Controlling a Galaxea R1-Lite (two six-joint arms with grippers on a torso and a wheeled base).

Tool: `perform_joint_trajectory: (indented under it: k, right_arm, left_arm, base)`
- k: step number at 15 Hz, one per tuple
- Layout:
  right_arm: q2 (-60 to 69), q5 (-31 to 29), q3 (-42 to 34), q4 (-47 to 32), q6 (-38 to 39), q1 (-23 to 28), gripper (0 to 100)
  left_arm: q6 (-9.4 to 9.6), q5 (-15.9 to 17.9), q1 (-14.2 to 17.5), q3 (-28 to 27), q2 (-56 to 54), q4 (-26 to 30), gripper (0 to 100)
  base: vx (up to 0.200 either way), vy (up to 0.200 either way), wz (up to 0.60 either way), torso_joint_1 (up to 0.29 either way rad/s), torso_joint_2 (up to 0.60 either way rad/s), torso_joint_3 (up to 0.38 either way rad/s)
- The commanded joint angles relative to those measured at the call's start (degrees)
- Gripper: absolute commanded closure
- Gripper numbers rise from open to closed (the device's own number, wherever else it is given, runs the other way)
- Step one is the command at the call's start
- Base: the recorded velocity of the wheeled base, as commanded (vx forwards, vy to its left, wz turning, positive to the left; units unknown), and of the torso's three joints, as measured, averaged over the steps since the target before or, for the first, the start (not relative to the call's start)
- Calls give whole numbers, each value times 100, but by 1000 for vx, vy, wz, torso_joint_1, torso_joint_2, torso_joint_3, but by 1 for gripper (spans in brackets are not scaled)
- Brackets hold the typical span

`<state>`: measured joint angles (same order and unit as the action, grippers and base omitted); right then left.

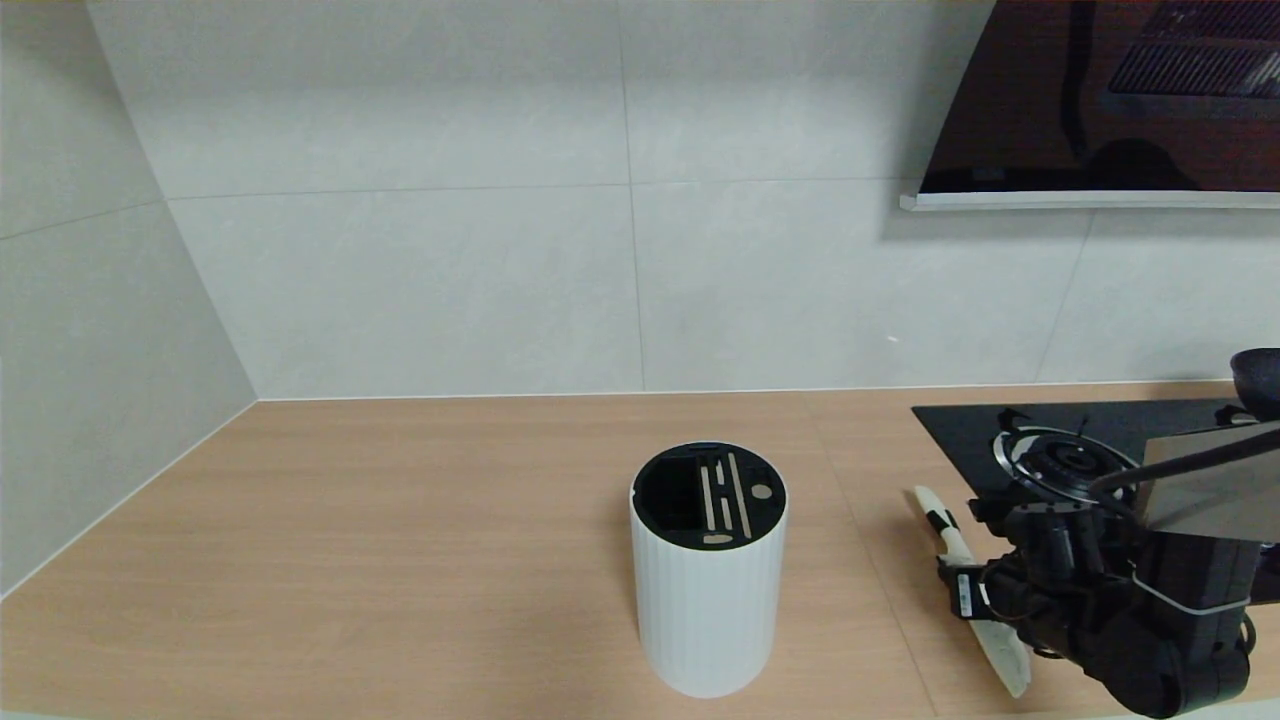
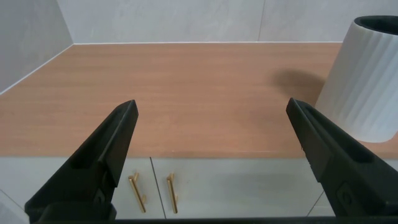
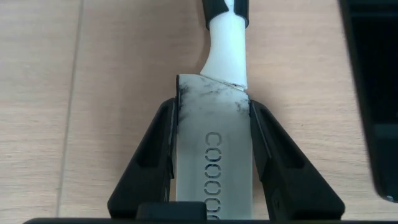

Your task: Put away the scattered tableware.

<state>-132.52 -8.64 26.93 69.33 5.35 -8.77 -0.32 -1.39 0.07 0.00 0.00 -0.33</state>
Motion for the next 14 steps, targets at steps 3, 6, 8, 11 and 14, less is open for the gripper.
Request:
perform_joint_trajectory:
  k: [3,6,8,11,14]
  right_arm:
    - [456,12,-144,11,-8,-2,100]
    - [948,56,-320,11,-25,-2,100]
    - [1343,56,-373,-7,-43,-11,100]
    - [1862,65,-241,-86,-87,-73,100]
    - [2996,56,638,-1528,-245,-495,100]
  left_arm:
    - [-3,-2,1,0,0,-2,0]
    - [-3,-2,1,0,0,-2,0]
    - [-3,7,1,0,0,-2,0]
    - [172,7,1,0,0,-2,0]
    - [287,1246,-16,-668,255,130,0]
  base:
    - [0,0,0,0,0,0]
    - [0,0,0,0,0,0]
    - [0,0,0,0,0,0]
    - [0,0,0,0,0,0]
    - [0,0,0,0,0,0]
